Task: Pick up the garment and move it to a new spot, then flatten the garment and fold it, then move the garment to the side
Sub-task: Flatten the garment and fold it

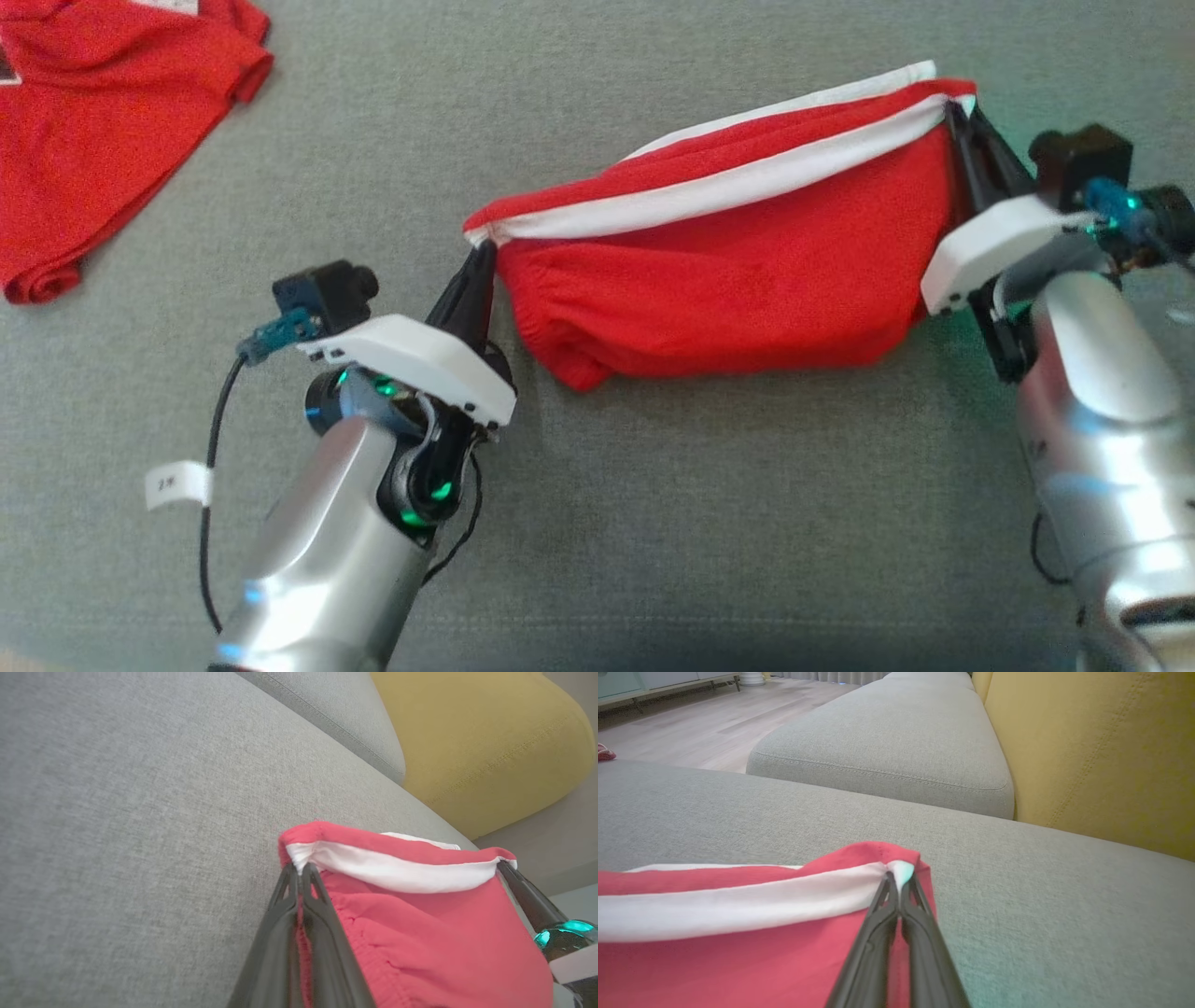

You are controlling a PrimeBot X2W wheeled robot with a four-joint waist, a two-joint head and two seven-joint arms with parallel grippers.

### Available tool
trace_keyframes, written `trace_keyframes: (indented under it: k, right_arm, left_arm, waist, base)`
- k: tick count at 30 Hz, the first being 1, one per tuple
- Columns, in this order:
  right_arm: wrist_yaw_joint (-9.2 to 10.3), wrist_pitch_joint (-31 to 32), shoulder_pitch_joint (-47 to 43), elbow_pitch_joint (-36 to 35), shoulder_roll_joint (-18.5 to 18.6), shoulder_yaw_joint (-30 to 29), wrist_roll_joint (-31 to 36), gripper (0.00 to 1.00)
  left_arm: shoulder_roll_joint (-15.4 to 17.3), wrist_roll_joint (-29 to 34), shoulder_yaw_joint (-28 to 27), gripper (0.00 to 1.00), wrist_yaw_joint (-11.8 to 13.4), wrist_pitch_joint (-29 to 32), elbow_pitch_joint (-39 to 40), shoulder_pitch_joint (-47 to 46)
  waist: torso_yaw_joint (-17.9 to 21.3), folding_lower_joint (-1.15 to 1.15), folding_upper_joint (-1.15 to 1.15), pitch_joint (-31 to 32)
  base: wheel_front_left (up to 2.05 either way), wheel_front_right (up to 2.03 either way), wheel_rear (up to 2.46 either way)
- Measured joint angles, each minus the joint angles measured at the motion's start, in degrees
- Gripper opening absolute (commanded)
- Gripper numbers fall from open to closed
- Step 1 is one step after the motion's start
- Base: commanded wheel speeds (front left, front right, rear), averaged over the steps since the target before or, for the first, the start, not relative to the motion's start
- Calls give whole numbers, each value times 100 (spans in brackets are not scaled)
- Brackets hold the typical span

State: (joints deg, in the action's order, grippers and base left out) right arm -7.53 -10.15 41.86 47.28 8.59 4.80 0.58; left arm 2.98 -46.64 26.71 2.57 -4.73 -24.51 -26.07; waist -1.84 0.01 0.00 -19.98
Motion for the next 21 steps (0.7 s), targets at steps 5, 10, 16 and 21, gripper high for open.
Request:
trace_keyframes:
  k: [5, 10, 16, 21]
  right_arm:
    - [0, -53, 500, 657, 135, 70, 0, 0]
    - [0, -108, 845, 1181, 179, 190, 0, 0]
    - [0, -208, 1076, 1615, 231, 250, -64, 100]
    - [0, -305, 1185, 1817, 319, 377, -257, 100]
  left_arm:
    - [-34, -42, 94, 0, 0, -118, -176, -255]
    - [-51, -27, 321, 9, 3, -235, -214, -386]
    - [-18, 241, 578, 100, 55, -453, -121, -382]
    - [148, 515, 642, 100, 157, -667, 308, -250]
  waist:
    - [-111, 0, 0, -90]
    - [-198, 0, 0, -136]
    - [-255, 0, 0, -122]
    - [-260, 0, 0, -41]
  base:
    - [0, 0, 0]
    - [0, 0, 0]
    - [0, 0, 0]
    - [0, 0, 0]
